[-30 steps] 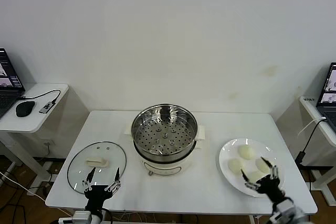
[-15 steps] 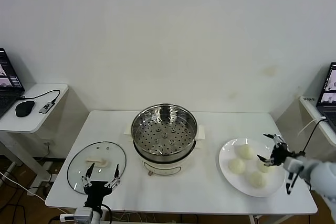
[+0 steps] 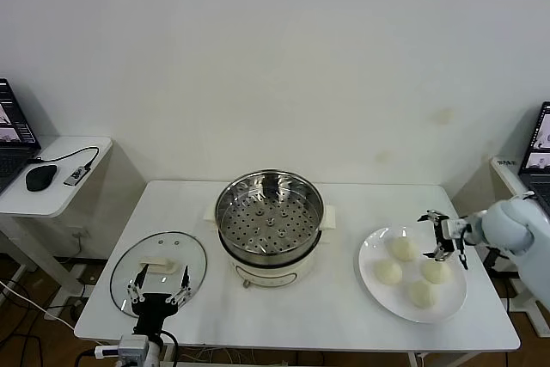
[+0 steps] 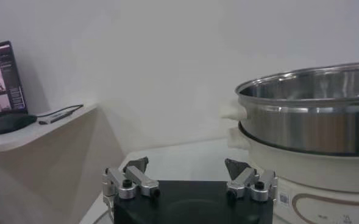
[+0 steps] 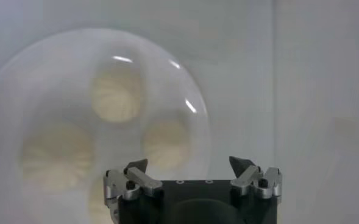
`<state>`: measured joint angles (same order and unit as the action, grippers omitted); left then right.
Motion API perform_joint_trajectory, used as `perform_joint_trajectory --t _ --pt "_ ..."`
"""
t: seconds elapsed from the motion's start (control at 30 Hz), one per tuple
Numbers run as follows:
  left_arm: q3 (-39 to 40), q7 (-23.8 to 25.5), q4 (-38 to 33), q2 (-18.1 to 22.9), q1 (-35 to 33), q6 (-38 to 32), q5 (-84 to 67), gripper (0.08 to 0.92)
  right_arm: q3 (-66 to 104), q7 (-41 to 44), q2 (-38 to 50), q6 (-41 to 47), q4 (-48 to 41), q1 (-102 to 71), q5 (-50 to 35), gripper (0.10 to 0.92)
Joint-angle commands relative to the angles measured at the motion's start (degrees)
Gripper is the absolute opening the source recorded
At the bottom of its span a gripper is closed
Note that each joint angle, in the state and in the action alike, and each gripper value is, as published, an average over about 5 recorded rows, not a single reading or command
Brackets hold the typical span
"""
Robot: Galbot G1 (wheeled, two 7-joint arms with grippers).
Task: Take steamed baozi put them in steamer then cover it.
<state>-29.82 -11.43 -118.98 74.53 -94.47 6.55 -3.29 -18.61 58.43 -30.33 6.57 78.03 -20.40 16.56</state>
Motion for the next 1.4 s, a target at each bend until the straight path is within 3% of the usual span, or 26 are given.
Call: perform_joint_trajectory --t 0.03,0.4,0.8,1.13,1.4 --pt "-0.2 0.1 0.0 0.0 0.1 0.1 0.3 0.823 -16.1 4.8 -2.9 1.3 -8.8 12.8 -1.3 0.823" --pt "-0.6 0.4 0.2 -0.2 0.2 -0.1 1.5 0.823 -15.2 3.5 -11.3 2.6 -14.4 11.9 -2.9 0.823" --pt "-1.3 0.7 -0.4 0.0 -0.3 -0.4 2.5 0.823 -15.3 2.7 -13.6 4.2 -17.7 11.7 -0.5 0.813" --pt "-1.3 0.7 -0.4 0.2 -0.2 -0.6 2.7 0.823 -14.5 2.1 -14.5 4.7 -19.0 11.0 0.3 0.753" --pt "-1.4 0.7 -0.4 0.3 -0.3 -0.6 2.7 0.823 -14.6 2.2 -13.7 5.1 -17.6 11.1 0.0 0.619"
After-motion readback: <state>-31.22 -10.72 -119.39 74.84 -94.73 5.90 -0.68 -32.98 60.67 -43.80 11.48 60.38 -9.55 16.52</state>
